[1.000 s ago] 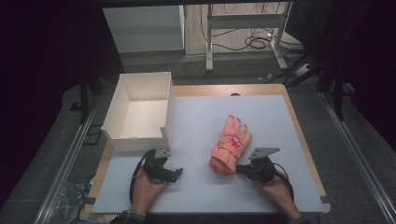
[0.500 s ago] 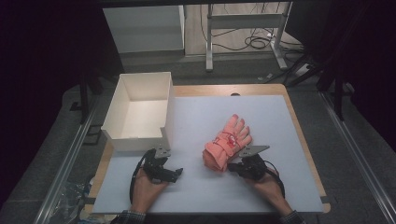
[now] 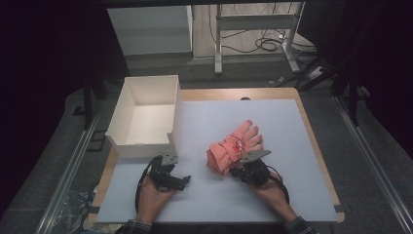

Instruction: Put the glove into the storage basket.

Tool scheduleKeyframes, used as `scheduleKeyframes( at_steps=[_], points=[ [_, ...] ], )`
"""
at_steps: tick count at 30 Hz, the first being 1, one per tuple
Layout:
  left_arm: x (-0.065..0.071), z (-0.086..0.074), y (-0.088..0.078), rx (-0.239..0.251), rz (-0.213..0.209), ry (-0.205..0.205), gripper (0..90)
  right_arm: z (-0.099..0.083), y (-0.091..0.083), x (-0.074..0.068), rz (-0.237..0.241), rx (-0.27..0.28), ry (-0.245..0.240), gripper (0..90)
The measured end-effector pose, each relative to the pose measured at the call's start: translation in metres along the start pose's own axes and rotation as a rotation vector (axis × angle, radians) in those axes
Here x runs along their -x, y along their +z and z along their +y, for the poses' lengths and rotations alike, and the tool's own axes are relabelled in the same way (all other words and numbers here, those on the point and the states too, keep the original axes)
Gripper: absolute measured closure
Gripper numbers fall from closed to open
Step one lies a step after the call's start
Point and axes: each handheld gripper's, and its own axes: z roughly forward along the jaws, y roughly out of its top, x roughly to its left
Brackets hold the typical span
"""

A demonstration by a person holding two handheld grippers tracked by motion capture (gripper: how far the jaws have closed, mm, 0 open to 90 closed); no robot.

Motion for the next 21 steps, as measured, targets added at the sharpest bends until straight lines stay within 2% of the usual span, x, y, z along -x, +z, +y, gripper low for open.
scheduleKeyframes(
  at_steps=[4,8,15,21],
  points=[
    [0.0,0.0,0.0,0.0,0.0,0.0,0.5,-0.002,-0.004,0.0,-0.003,0.005,0.002,86.1],
    [0.0,0.0,0.0,0.0,0.0,0.001,0.5,-0.004,-0.012,0.003,-0.026,0.014,0.002,83.7],
    [0.0,0.0,0.0,0.0,0.0,0.0,0.5,-0.013,-0.034,0.014,-0.093,0.037,0.021,76.3],
    [0.0,0.0,0.0,0.0,-0.001,0.0,0.5,-0.023,-0.047,0.025,-0.159,0.038,0.043,65.9]
  ],
)
